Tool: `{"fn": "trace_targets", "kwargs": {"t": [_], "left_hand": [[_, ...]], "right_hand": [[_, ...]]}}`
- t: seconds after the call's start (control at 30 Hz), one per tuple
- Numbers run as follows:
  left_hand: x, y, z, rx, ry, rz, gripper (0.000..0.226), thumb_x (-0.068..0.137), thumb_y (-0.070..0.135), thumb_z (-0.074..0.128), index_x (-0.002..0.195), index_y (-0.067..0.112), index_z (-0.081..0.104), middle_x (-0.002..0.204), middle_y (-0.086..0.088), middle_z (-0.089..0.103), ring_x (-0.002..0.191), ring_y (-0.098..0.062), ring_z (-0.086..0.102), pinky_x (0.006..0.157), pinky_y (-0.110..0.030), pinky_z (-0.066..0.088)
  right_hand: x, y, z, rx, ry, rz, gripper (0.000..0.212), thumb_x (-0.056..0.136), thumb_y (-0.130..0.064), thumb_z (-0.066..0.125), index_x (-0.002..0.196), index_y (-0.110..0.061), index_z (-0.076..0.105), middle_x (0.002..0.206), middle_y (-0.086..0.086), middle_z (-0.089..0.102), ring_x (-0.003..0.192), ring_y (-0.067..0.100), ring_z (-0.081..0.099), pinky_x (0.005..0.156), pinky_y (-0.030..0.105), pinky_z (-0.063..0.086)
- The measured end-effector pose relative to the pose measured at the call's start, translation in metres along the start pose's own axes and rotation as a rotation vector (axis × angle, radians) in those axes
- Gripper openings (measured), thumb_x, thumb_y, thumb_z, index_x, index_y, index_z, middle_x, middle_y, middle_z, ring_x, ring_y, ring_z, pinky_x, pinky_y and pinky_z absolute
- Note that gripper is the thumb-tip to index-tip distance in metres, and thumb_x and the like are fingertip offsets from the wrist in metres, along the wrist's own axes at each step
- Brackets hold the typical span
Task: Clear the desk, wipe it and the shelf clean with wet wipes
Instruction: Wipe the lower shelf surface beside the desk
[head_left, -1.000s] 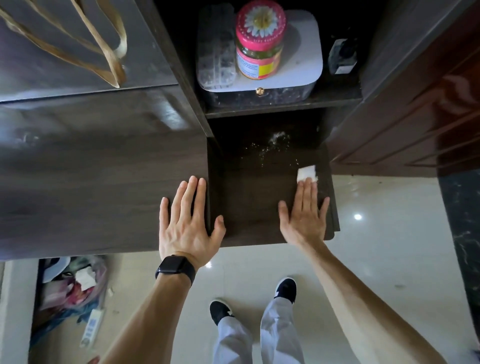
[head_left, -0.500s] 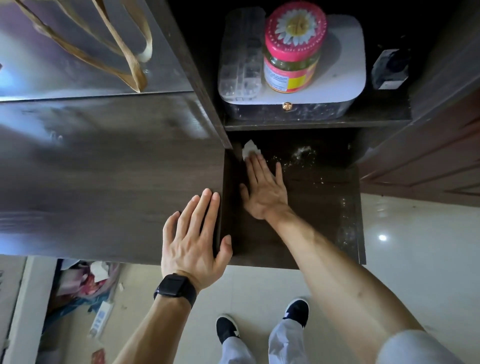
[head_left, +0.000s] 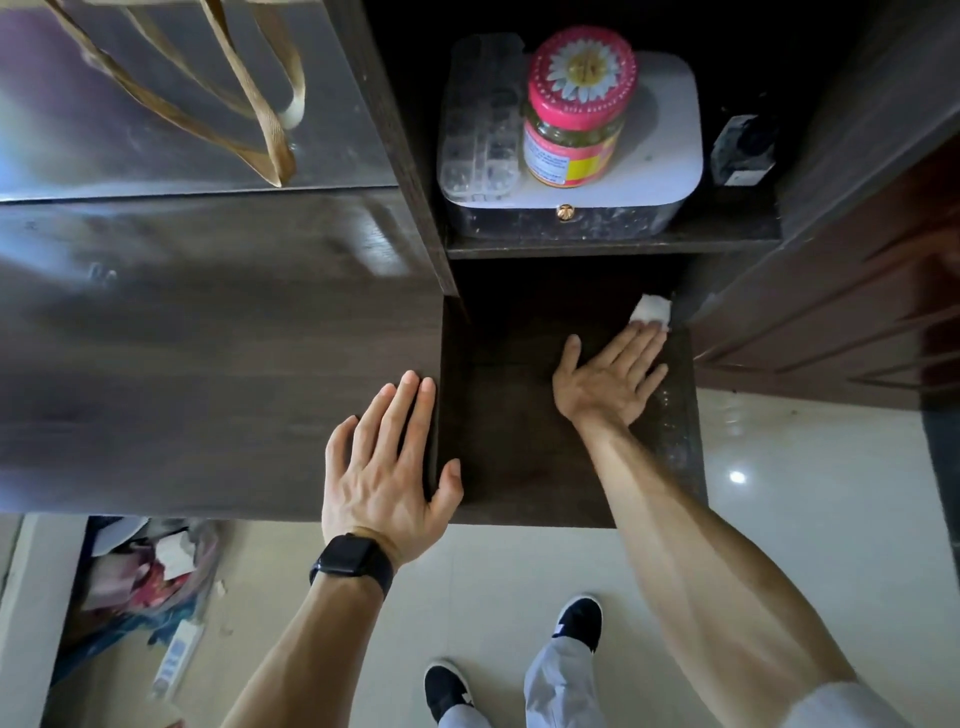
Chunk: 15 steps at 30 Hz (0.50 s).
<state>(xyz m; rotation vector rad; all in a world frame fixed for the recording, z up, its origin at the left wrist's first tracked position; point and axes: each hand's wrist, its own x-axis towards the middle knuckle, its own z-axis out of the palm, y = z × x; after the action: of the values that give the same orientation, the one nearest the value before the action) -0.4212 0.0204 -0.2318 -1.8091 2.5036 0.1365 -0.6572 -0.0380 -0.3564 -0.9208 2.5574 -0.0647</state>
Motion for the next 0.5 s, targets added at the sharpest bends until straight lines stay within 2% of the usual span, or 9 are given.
{"fn": "trace_targets", "kwargs": {"t": [0.07,0.13,0.27,0.37,0.43,0.5], "left_hand": [[0.000,0.000,-0.001,-0.002,-0.013,-0.001,0.076,0.087,0.054,0.037,0.155,0.019,0.030,0.161,0.000,0.028,0.146,-0.021,0.030,0.112,-0.046,0.029],[0.000,0.000,-0.002,0.000,-0.025,0.004,0.077,0.088,0.055,0.036,0.155,0.019,0.029,0.161,0.000,0.028,0.146,-0.022,0.030,0.113,-0.047,0.028],[-0.001,-0.001,-0.002,-0.003,-0.041,0.003,0.077,0.089,0.056,0.034,0.155,0.018,0.027,0.162,-0.001,0.026,0.147,-0.023,0.027,0.113,-0.048,0.028],[-0.001,-0.002,0.001,0.009,-0.034,0.007,0.078,0.089,0.056,0.035,0.155,0.017,0.027,0.162,-0.002,0.027,0.147,-0.023,0.027,0.113,-0.048,0.027],[-0.001,-0.001,0.001,0.010,-0.029,0.013,0.078,0.088,0.055,0.036,0.155,0.016,0.029,0.161,-0.002,0.028,0.147,-0.023,0.027,0.113,-0.047,0.027],[0.001,-0.001,0.001,0.011,-0.020,0.005,0.078,0.088,0.055,0.037,0.155,0.017,0.029,0.162,-0.001,0.027,0.147,-0.022,0.027,0.113,-0.047,0.027]], "right_hand": [[-0.019,0.017,0.003,0.016,0.003,0.034,0.087,0.095,-0.063,0.006,0.154,-0.004,-0.017,0.162,0.014,-0.026,0.150,0.025,-0.024,0.122,0.046,-0.010],[-0.042,0.036,0.011,-0.017,-0.008,-0.027,0.085,0.096,-0.063,0.005,0.153,-0.005,-0.018,0.162,0.013,-0.026,0.150,0.025,-0.025,0.123,0.048,-0.007],[-0.088,0.070,0.029,-0.203,0.045,-0.425,0.083,0.099,-0.063,0.014,0.157,-0.009,-0.006,0.166,0.009,-0.012,0.153,0.022,-0.015,0.123,0.049,-0.006],[-0.090,0.063,0.034,-0.215,-0.002,-0.695,0.078,0.100,-0.060,0.020,0.158,-0.010,0.003,0.167,0.006,-0.003,0.154,0.017,-0.009,0.124,0.050,0.004],[-0.077,0.039,0.032,-0.220,-0.062,-0.842,0.075,0.101,-0.058,0.016,0.158,-0.015,-0.003,0.167,0.001,-0.009,0.152,0.013,-0.015,0.124,0.049,0.004],[-0.057,0.012,0.030,-0.228,-0.084,-0.860,0.074,0.100,-0.059,0.013,0.157,-0.017,-0.010,0.165,-0.001,-0.018,0.150,0.011,-0.022,0.124,0.048,-0.001]]}}
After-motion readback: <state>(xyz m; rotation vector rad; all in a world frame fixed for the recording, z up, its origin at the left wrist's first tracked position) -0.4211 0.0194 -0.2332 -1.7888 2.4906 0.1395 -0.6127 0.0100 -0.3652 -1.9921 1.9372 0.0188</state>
